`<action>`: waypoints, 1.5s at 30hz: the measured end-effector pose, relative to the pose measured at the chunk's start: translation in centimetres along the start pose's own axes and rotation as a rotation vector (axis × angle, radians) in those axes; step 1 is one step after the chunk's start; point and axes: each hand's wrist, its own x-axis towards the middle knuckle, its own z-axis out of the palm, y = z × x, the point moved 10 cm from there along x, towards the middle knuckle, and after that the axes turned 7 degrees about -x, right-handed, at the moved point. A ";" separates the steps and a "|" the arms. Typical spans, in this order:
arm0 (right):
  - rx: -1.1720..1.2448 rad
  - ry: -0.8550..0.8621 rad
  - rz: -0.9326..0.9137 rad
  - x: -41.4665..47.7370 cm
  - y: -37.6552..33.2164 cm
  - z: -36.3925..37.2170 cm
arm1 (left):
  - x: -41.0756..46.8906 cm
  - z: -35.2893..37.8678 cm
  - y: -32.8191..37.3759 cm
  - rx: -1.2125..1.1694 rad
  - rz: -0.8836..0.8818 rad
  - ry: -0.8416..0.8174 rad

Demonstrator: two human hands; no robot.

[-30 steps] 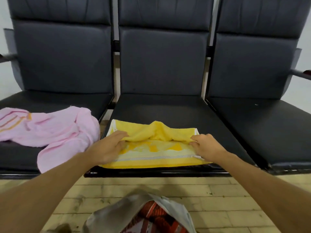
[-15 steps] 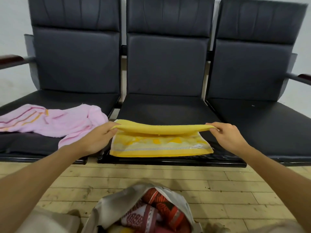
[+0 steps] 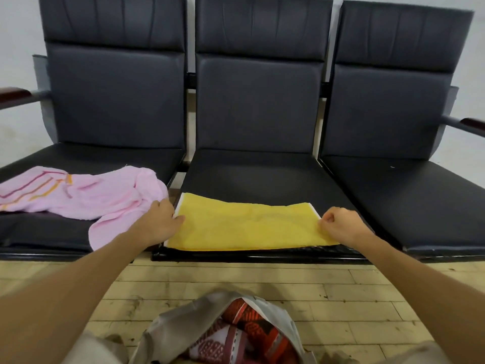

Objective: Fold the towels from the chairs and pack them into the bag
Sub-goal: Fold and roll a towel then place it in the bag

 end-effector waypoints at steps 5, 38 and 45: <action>0.002 -0.104 0.214 1.0 0.9 2.3 | 0.2 2.2 -1.3 0.107 -0.161 -0.105; 0.972 -0.370 0.364 -0.5 -1.0 7.5 | -5.1 14.3 20.2 -0.847 -0.229 -0.475; 0.823 -0.384 0.232 -0.6 -2.5 7.3 | -5.9 10.3 17.4 -1.001 -0.211 -0.380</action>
